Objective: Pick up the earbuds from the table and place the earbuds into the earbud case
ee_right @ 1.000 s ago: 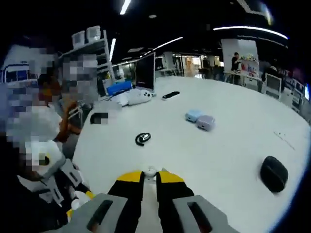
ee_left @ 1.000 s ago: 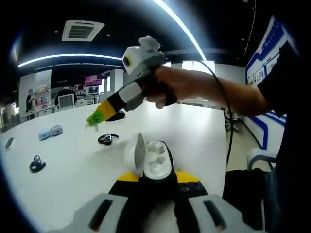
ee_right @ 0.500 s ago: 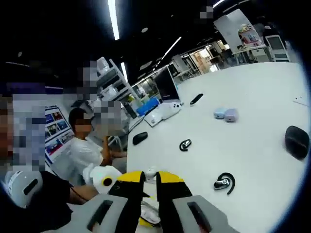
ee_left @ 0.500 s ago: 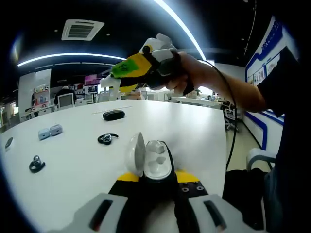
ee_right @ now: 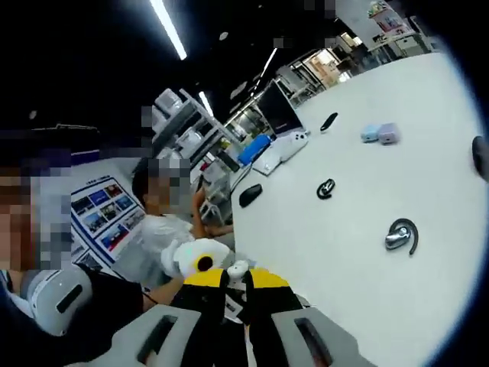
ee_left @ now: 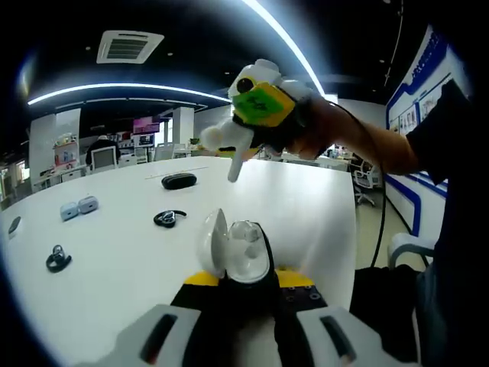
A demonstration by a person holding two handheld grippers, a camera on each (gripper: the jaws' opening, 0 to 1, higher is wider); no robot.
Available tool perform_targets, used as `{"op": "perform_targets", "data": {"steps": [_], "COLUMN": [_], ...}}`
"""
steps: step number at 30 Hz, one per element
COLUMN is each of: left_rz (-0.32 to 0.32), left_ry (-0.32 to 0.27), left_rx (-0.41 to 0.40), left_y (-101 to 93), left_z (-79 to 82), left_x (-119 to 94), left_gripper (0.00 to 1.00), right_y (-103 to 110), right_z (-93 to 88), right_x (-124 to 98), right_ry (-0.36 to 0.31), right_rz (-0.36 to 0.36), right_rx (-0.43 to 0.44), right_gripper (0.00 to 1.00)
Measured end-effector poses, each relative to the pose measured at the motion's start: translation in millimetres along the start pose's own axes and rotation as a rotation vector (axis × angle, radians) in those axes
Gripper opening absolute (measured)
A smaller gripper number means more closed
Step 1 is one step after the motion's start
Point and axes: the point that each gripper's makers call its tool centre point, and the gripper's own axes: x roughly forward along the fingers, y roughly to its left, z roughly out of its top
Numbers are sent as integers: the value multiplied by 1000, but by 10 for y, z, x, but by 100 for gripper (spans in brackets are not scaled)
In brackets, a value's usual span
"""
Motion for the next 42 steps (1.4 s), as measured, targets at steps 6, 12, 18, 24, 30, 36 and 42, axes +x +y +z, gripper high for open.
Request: {"op": "perform_targets", "data": {"steps": [6, 12, 18, 24, 30, 36, 42], "left_rz": [-4, -4, -5, -3, -1, 0, -1], "left_ry": [-1, -2, -3, -2, -2, -2, -2], "left_rx": [0, -1, -2, -1, -3, -5, -4], "left_y": [-2, -4, -5, -6, -7, -6, -6], "left_z": [3, 3, 1, 0, 0, 2, 3], "left_x": [2, 6, 7, 10, 13, 20, 25], "left_gripper": [25, 25, 25, 25, 25, 25, 25], "right_y": [-32, -75, -88, -129, -151, -179, -157], "right_z": [-189, -252, -301, -340, -346, -360, -358], "right_x": [90, 124, 126, 118, 110, 108, 143], "right_ry": [49, 74, 94, 105, 112, 163, 238], "right_rz": [8, 9, 7, -2, -4, -44, -91], "right_rx": [21, 35, 39, 36, 35, -44, -162], "right_gripper": [10, 10, 10, 10, 10, 9, 9]}}
